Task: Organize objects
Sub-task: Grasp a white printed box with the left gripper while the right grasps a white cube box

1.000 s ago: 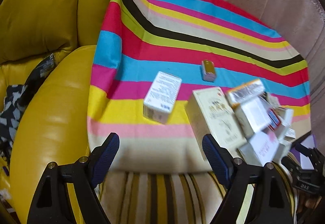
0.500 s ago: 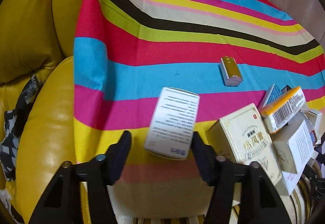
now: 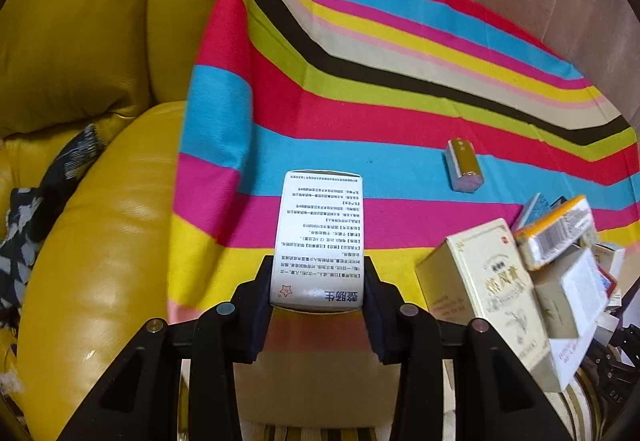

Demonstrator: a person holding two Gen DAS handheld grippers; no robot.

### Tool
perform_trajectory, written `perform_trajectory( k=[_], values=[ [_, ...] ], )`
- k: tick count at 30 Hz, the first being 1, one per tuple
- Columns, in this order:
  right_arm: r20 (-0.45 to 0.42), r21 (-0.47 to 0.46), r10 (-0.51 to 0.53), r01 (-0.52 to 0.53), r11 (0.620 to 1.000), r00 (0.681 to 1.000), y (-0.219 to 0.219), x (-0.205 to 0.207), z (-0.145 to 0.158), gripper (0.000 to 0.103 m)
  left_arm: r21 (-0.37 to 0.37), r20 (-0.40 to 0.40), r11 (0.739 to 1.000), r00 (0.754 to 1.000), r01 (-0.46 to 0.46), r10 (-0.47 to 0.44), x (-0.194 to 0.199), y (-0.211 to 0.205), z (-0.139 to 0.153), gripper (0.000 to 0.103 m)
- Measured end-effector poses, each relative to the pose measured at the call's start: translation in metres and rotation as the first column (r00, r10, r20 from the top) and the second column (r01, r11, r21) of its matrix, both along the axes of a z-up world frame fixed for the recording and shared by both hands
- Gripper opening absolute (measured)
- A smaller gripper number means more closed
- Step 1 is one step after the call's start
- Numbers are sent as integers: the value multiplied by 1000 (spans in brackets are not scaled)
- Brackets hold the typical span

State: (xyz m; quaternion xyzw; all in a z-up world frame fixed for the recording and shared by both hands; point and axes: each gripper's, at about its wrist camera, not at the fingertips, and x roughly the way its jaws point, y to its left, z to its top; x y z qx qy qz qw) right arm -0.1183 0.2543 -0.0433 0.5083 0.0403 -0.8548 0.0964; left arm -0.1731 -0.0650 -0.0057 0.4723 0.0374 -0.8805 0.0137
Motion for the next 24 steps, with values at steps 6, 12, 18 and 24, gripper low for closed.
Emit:
perform_trajectory(
  k=[6, 12, 18, 24],
  values=[
    [-23, 5, -3, 3, 1000, 1000, 0, 5, 5, 45, 35, -75, 998, 996, -46, 49, 44, 3, 23, 41],
    [-67, 19, -1, 3, 1000, 998, 0, 15, 16, 45, 51, -126, 997, 989, -66, 72, 74, 8, 36, 41],
    [-94, -2, -11, 10, 1000, 996, 6, 31, 29, 45, 70, -134, 996, 989, -55, 64, 104, 17, 43, 41],
    [-103, -24, -20, 18, 1000, 994, 14, 44, 38, 45, 81, -126, 997, 992, -7, 17, 125, 41, 44, 41]
  ],
)
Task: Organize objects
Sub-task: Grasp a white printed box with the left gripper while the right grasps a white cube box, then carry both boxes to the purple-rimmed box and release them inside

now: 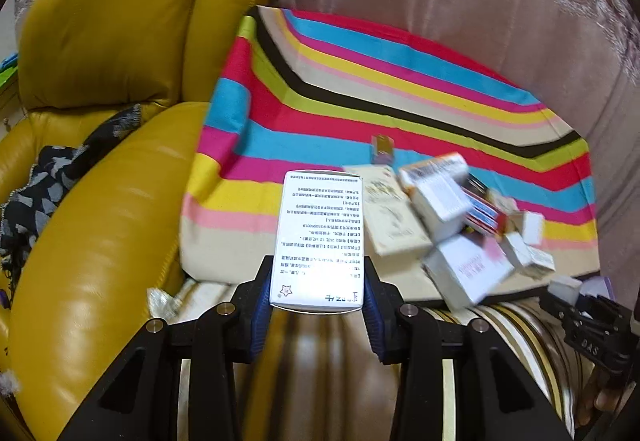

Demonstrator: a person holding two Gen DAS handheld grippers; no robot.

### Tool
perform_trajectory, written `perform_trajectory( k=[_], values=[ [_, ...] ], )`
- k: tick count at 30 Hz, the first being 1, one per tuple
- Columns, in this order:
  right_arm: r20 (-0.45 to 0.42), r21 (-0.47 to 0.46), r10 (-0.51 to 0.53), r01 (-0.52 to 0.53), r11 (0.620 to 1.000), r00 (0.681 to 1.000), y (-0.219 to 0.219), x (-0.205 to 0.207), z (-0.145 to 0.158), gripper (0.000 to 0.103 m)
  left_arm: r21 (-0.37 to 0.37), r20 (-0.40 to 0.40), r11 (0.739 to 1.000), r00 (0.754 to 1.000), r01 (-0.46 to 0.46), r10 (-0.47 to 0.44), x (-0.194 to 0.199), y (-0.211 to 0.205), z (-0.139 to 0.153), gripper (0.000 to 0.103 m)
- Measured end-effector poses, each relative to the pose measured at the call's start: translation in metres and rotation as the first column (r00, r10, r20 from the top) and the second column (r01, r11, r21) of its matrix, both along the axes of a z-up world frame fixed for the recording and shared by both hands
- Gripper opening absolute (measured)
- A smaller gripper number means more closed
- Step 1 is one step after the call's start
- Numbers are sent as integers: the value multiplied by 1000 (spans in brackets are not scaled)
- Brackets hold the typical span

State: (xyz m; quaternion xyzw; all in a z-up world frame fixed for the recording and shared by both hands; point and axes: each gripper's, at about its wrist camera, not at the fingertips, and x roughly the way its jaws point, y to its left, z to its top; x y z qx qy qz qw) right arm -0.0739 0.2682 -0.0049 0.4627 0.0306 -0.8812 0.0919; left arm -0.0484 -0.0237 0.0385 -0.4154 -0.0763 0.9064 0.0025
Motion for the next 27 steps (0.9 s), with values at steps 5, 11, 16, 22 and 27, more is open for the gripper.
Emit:
perform_trajectory(
  k=[5, 11, 16, 22, 27],
  values=[
    [-6, -25, -6, 6, 1000, 1000, 5, 15, 7, 45, -5, 9, 998, 998, 69, -69, 9, 30, -1, 41],
    [-21, -57, -30, 29, 998, 999, 21, 34, 16, 45, 2, 17, 987, 987, 158, -158, 20, 71, 1, 41],
    [-38, -84, -61, 57, 995, 997, 40, 50, 24, 45, 3, 32, 973, 973, 229, -229, 28, 104, 0, 41],
    [-38, -123, -100, 94, 988, 994, 68, 66, 28, 45, 4, 39, 952, 952, 305, -305, 33, 138, -2, 41],
    [-45, -143, -147, 139, 980, 988, 94, 77, 31, 45, -12, 45, 925, 924, 380, -379, 39, 172, -2, 41]
  ],
)
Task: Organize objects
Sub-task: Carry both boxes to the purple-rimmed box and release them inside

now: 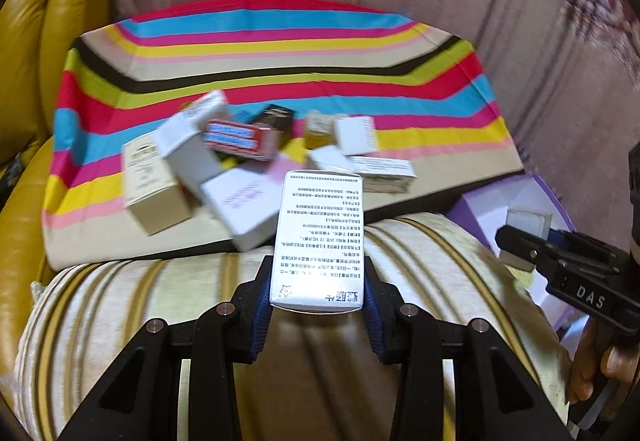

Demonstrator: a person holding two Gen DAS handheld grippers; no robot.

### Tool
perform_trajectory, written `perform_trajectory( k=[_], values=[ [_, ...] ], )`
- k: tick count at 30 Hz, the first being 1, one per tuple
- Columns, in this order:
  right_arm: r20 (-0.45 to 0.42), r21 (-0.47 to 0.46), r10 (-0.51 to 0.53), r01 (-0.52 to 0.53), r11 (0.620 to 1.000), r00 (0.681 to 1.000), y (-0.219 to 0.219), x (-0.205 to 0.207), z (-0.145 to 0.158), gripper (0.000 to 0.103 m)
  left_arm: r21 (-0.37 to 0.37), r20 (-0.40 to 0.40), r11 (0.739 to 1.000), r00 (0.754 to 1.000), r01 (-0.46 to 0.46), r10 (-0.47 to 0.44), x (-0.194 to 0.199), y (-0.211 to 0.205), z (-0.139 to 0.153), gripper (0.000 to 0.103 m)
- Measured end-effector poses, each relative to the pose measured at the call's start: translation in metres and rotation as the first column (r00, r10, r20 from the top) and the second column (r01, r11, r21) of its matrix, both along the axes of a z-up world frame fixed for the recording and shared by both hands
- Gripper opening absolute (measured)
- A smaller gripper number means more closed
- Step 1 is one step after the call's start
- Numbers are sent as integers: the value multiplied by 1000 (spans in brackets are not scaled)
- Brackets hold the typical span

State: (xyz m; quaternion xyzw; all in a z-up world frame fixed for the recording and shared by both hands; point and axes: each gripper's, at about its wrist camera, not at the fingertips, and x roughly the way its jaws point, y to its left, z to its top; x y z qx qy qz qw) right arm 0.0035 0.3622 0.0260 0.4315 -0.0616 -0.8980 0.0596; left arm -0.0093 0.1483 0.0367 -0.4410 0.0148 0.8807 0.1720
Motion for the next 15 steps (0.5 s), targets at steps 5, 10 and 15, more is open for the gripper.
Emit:
perform_trajectory(
  k=[5, 10, 15],
  values=[
    [-7, -4, -57, 57, 998, 998, 27, 9, 1, 45, -4, -10, 995, 995, 95, -95, 6, 36, 2, 41],
    [-11, 14, -136, 136, 991, 991, 60, 18, 1, 45, -5, -11, 984, 984, 180, -181, 9, 72, 3, 41],
    [-6, 49, -209, 209, 977, 978, 88, 25, -3, 45, 0, -8, 966, 966, 258, -258, 11, 107, 3, 41]
  ],
)
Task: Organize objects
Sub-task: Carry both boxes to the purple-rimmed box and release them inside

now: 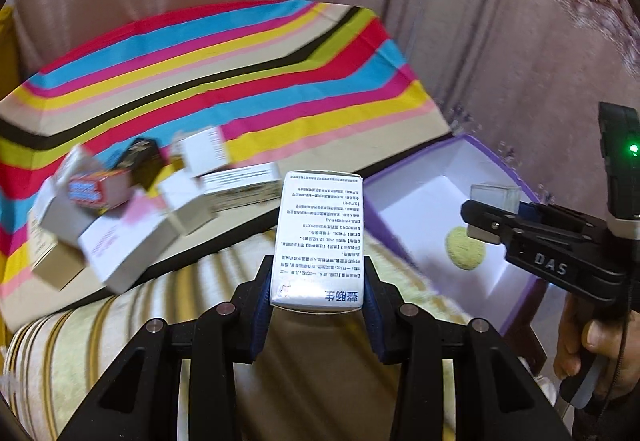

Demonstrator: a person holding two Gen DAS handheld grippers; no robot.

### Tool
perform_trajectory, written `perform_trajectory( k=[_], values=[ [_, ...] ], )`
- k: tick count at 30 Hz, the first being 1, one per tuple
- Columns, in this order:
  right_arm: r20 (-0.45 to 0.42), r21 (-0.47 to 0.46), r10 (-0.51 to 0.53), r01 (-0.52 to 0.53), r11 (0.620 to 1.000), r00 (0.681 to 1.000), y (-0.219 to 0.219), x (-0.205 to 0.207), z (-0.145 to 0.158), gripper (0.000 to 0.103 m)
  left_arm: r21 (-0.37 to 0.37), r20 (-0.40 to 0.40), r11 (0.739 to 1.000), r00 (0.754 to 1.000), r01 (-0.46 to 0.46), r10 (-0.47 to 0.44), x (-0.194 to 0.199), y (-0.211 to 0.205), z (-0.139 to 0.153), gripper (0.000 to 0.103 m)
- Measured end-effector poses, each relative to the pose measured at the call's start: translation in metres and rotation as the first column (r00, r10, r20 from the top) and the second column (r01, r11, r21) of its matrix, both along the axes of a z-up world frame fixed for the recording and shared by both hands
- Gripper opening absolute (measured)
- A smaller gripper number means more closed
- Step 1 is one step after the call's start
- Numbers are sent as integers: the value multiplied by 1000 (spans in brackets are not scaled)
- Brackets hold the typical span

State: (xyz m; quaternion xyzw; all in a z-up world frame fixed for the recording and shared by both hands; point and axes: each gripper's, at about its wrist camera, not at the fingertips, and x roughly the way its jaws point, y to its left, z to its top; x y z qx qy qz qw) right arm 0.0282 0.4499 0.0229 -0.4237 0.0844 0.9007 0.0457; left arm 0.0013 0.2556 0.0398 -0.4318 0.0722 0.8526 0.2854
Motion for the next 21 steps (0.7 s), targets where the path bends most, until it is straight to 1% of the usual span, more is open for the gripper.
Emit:
perform_trajectory(
  k=[7, 17, 19, 21],
  values=[
    [17, 21, -94, 93, 995, 995, 34, 5, -8, 45, 8, 24, 995, 995, 98, -98, 2, 47, -4, 41],
    [28, 53, -187, 185, 981, 982, 62, 15, -15, 45, 24, 63, 984, 982, 177, -179, 3, 91, -10, 41],
    [31, 56, -204, 202, 978, 978, 67, 15, -16, 49, 40, 69, 981, 979, 191, -193, 3, 97, -10, 41],
    [30, 54, -215, 213, 976, 976, 70, 15, -15, 63, 53, 76, 979, 977, 195, -199, 2, 100, -10, 43]
  ],
)
